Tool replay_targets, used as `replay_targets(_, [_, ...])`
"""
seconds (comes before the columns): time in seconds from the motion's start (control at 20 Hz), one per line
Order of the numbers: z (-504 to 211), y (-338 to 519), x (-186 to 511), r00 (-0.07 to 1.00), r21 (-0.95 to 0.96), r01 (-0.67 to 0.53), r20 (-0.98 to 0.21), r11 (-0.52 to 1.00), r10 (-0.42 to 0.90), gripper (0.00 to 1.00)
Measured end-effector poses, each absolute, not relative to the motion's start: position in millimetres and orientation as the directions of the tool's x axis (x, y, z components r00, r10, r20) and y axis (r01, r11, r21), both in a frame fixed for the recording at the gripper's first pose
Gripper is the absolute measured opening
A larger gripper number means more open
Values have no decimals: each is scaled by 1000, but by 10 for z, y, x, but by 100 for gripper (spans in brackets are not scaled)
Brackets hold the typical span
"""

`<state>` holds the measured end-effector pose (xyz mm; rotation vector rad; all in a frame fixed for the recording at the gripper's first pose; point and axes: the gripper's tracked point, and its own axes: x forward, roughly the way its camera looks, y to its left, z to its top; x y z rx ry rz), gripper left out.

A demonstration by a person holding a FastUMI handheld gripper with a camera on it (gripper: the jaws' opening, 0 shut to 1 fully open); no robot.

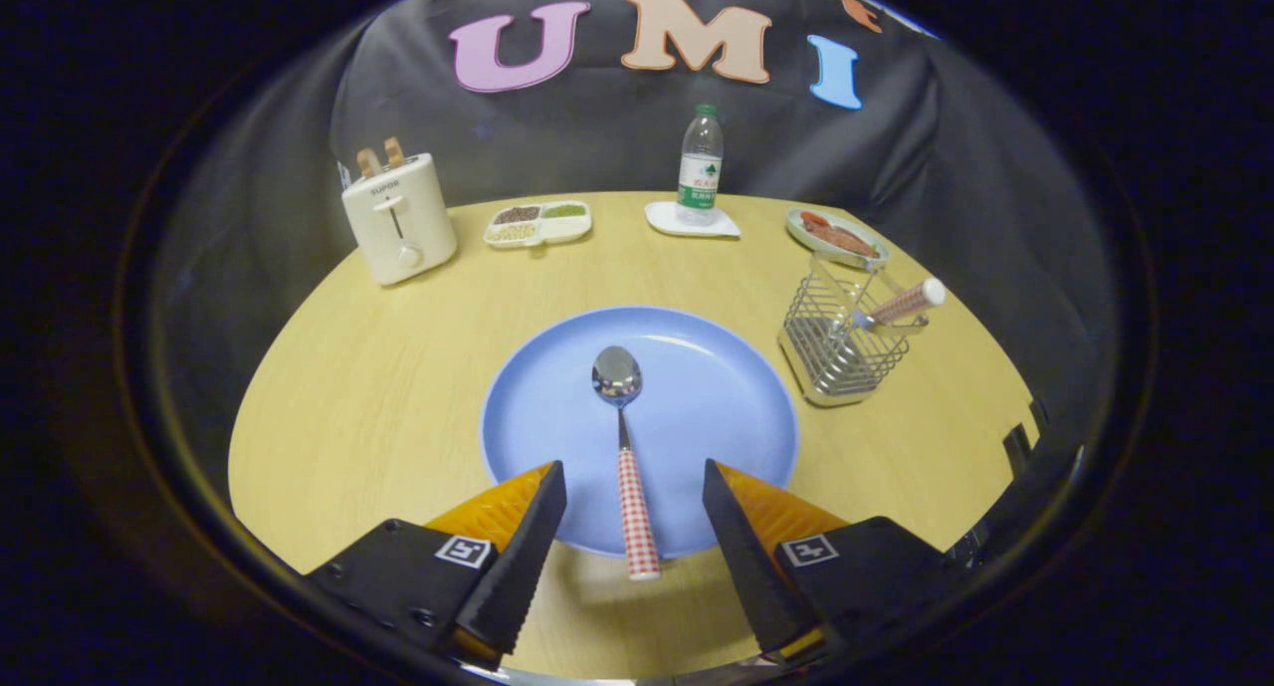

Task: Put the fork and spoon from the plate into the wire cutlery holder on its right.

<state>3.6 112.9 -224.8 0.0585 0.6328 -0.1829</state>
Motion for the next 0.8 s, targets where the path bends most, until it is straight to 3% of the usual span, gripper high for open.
replay_targets(0.5, [-2497,1154,171,769,2,176,-624,984,-136,40])
replay_targets(0.65, [-2462,1211,171,773,5,183,-619,983,-140,17])
replay_targets(0.8, [-2463,1257,186,775,6,191,-614,982,-147,12])
